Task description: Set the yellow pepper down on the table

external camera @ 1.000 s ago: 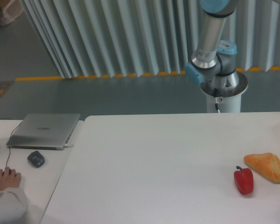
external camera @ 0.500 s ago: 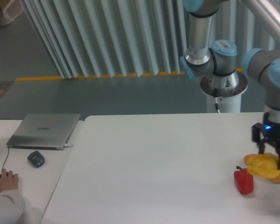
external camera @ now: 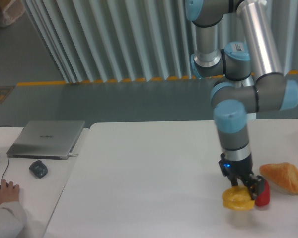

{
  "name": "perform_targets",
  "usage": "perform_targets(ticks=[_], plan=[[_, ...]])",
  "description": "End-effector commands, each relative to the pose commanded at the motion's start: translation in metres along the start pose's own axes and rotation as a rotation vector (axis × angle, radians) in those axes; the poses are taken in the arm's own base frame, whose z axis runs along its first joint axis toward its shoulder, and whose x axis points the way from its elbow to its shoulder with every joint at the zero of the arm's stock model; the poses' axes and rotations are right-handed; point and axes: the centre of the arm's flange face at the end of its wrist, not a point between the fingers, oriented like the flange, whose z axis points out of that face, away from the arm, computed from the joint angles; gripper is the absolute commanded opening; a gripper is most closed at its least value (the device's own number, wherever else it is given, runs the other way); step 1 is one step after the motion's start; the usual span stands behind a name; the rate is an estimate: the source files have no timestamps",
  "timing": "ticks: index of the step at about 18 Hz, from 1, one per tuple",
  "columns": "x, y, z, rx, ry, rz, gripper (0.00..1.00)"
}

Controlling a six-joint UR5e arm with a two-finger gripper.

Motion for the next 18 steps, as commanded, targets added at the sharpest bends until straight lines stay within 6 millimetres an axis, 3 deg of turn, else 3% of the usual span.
perform_targets(ticks=[2,3,5,8,14,16,18], plan=[[0.000,0.000,0.002,-0.003,0.001,0.001,0.29],[0.000,0.000,0.000,0.000,0.000,0.002,0.46],[-0.001,0.000,-0.003,0.003,-0.003,0.001,0.98],[-0.003,0.002,-0.010,0.013,-0.009,0.004,1.00],[-0.011,0.016,-0.051,0.072,-0.024,0.003,1.00],[-0.037,0.044,-0.076,0.101,-0.013,-0.036,1.00],[-0.070,0.076,-0.095,0.065,0.012,0.033,1.00]])
